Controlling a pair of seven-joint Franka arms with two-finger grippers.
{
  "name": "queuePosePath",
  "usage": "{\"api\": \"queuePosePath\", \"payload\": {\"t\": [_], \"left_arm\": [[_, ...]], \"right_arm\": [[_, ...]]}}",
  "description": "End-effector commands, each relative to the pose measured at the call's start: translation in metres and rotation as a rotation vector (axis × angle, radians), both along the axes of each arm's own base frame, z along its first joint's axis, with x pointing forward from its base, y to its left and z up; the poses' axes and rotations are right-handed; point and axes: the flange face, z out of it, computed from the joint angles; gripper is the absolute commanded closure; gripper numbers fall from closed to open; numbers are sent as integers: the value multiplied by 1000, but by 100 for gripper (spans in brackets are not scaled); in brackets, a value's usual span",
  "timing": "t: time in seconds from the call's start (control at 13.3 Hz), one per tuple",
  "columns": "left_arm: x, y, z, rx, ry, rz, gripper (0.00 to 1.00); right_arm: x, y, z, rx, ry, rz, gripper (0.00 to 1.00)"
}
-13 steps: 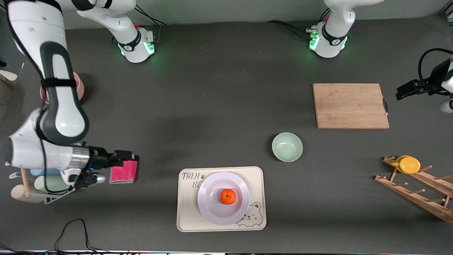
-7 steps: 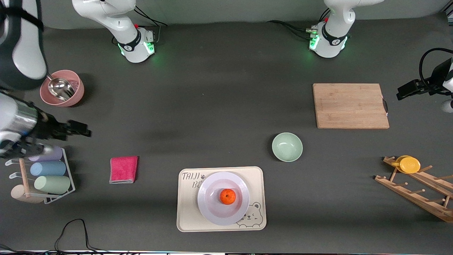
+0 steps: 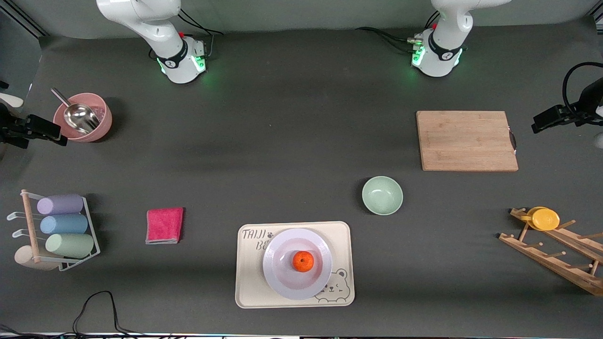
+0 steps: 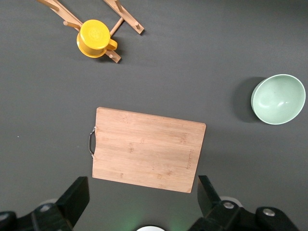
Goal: Place orange and plate with both arms
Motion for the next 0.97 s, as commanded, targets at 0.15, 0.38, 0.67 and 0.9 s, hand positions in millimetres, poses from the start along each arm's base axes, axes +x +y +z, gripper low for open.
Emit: {"api": "queuePosePath", "payload": {"t": [0.15, 0.38, 0.67, 0.9], "left_arm": [[0, 13, 7, -20, -11, 13, 0], [-5, 36, 7, -41, -4, 42, 0], [-4, 32, 11, -44, -10, 33, 0], [-8, 19, 31, -41, -2, 7, 0]], "right_arm": [[-2, 3, 4, -60, 10, -7, 0], [-1, 3, 2, -60, 13, -8, 0], [-1, 3, 1, -60, 17, -8, 0], [0, 4, -2, -60, 22, -8, 0]]}}
